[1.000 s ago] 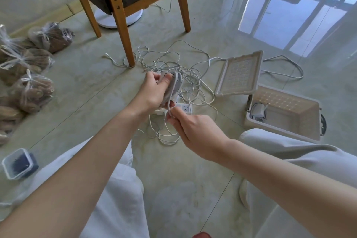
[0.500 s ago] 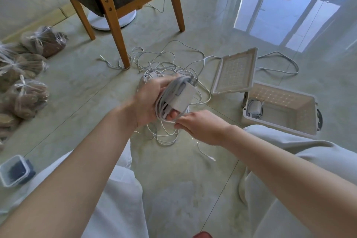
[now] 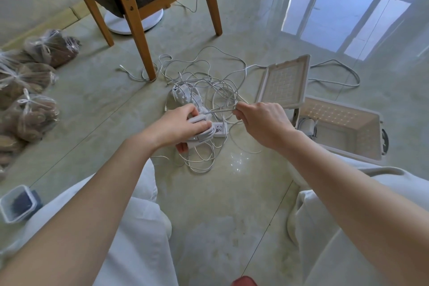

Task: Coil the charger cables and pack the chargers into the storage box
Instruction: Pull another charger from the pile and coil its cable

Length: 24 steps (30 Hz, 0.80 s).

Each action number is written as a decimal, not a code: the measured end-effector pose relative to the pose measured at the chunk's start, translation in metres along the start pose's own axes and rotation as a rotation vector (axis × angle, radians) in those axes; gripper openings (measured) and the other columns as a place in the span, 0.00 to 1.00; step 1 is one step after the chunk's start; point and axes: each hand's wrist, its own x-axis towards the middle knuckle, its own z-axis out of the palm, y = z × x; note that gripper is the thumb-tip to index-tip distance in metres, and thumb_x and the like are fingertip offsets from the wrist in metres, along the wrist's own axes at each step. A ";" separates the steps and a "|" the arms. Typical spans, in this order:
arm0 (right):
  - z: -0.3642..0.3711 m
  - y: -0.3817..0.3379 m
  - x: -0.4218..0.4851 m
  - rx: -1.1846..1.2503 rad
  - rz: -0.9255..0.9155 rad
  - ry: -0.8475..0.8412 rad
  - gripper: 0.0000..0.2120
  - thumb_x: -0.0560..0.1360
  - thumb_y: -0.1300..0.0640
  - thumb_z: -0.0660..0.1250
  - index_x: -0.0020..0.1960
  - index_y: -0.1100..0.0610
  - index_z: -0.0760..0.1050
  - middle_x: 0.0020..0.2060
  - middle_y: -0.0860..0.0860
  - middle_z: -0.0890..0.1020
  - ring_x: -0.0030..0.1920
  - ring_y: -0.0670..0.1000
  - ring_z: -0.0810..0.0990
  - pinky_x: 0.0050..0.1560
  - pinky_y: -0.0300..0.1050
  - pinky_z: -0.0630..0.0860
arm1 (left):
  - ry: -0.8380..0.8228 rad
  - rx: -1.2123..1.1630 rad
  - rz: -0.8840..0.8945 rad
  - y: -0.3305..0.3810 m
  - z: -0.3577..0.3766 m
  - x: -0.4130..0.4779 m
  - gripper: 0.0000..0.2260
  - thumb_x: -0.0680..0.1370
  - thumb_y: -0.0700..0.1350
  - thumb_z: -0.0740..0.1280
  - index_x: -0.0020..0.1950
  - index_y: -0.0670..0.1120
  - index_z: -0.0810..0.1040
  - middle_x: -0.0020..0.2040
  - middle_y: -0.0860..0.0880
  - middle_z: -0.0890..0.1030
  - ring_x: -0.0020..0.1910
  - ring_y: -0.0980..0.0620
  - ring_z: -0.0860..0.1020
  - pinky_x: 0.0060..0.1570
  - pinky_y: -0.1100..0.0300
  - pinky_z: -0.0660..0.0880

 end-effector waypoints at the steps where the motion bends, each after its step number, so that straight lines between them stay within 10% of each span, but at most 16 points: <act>1: -0.001 0.000 0.000 0.004 0.037 -0.006 0.14 0.82 0.51 0.50 0.54 0.54 0.73 0.44 0.55 0.82 0.43 0.60 0.79 0.37 0.45 0.64 | 0.012 0.004 0.032 0.000 0.000 0.001 0.14 0.75 0.53 0.68 0.48 0.44 0.71 0.41 0.43 0.79 0.32 0.41 0.81 0.33 0.50 0.80; 9: -0.010 0.010 0.007 0.215 0.324 -0.034 0.15 0.80 0.52 0.53 0.49 0.51 0.79 0.47 0.54 0.82 0.49 0.58 0.77 0.43 0.45 0.66 | 0.075 -0.324 0.210 0.011 -0.003 0.003 0.12 0.75 0.49 0.68 0.52 0.42 0.74 0.41 0.42 0.77 0.34 0.42 0.80 0.31 0.52 0.80; 16: -0.032 -0.027 -0.003 0.366 0.146 0.024 0.16 0.81 0.52 0.53 0.51 0.51 0.79 0.27 0.42 0.71 0.36 0.50 0.72 0.40 0.43 0.64 | 0.333 -0.157 0.128 0.002 0.001 0.020 0.12 0.78 0.49 0.66 0.54 0.42 0.70 0.42 0.49 0.76 0.31 0.45 0.80 0.30 0.51 0.79; 20: -0.023 -0.051 -0.019 0.442 -0.008 -0.121 0.15 0.82 0.52 0.50 0.59 0.52 0.74 0.48 0.52 0.82 0.48 0.58 0.79 0.47 0.48 0.73 | 0.323 -0.282 -0.004 -0.002 0.010 0.030 0.14 0.80 0.50 0.63 0.56 0.41 0.65 0.48 0.43 0.76 0.28 0.46 0.78 0.30 0.53 0.79; 24: -0.008 -0.063 -0.029 0.431 -0.126 -0.260 0.14 0.82 0.53 0.49 0.62 0.55 0.68 0.46 0.57 0.80 0.45 0.62 0.77 0.40 0.49 0.69 | 0.222 -0.703 -0.117 0.005 0.013 0.031 0.12 0.83 0.48 0.56 0.58 0.39 0.63 0.44 0.39 0.77 0.29 0.46 0.78 0.28 0.55 0.79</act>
